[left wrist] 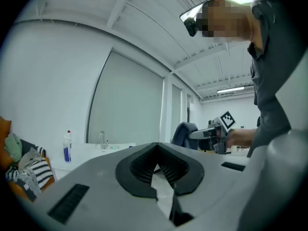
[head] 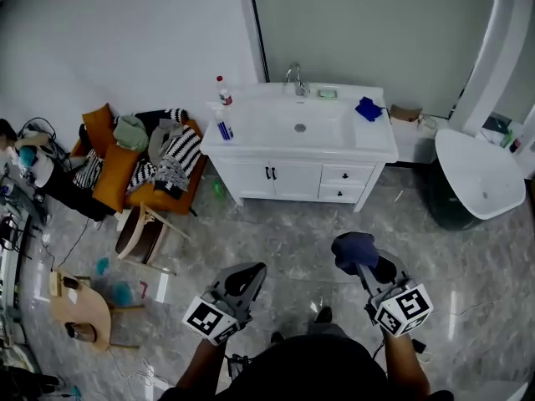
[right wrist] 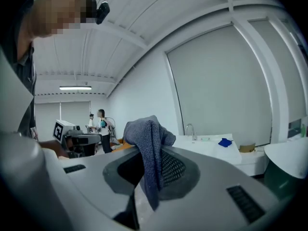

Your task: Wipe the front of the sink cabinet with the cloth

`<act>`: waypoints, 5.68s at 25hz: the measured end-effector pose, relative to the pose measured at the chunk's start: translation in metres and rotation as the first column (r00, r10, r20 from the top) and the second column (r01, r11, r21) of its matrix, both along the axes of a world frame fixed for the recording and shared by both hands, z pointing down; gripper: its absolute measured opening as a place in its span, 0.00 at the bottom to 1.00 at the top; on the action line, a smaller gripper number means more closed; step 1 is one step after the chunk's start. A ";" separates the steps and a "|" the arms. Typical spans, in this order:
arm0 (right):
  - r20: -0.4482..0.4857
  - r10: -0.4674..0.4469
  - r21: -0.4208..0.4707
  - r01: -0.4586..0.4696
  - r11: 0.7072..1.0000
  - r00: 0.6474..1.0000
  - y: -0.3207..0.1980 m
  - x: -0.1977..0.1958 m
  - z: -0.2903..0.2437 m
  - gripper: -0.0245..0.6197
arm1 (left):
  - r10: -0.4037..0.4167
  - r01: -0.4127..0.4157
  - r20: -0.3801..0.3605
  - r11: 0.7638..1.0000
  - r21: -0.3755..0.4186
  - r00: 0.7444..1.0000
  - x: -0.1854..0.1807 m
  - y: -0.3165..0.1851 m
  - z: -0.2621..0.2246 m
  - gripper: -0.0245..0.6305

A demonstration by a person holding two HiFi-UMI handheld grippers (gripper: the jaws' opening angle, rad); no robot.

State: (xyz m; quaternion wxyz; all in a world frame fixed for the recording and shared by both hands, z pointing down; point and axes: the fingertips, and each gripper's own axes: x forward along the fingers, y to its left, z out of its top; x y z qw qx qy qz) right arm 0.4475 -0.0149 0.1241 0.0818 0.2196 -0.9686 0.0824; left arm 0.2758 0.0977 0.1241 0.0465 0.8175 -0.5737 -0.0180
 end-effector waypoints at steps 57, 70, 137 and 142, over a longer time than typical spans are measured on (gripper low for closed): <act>-0.173 -0.227 -0.157 0.201 0.967 0.958 -0.320 -0.306 0.172 0.13 | -0.344 0.335 -0.091 0.937 -0.099 0.935 -0.240 -0.306 0.072 0.04; -0.458 -0.064 -0.217 -0.042 0.975 0.887 -0.377 -0.389 0.448 0.13 | -0.459 0.405 -0.183 0.874 -0.268 0.869 -0.339 -0.232 0.205 0.04; -0.651 0.322 -0.267 -0.604 0.751 0.687 -0.499 -0.305 0.738 0.13 | -0.616 0.471 -0.378 0.781 -0.410 0.692 -0.364 -0.216 0.487 0.04; -0.636 0.268 -0.348 -0.578 0.738 0.724 -0.474 -0.365 0.794 0.13 | -0.627 0.470 -0.353 0.767 -0.437 0.695 -0.365 -0.207 0.508 0.04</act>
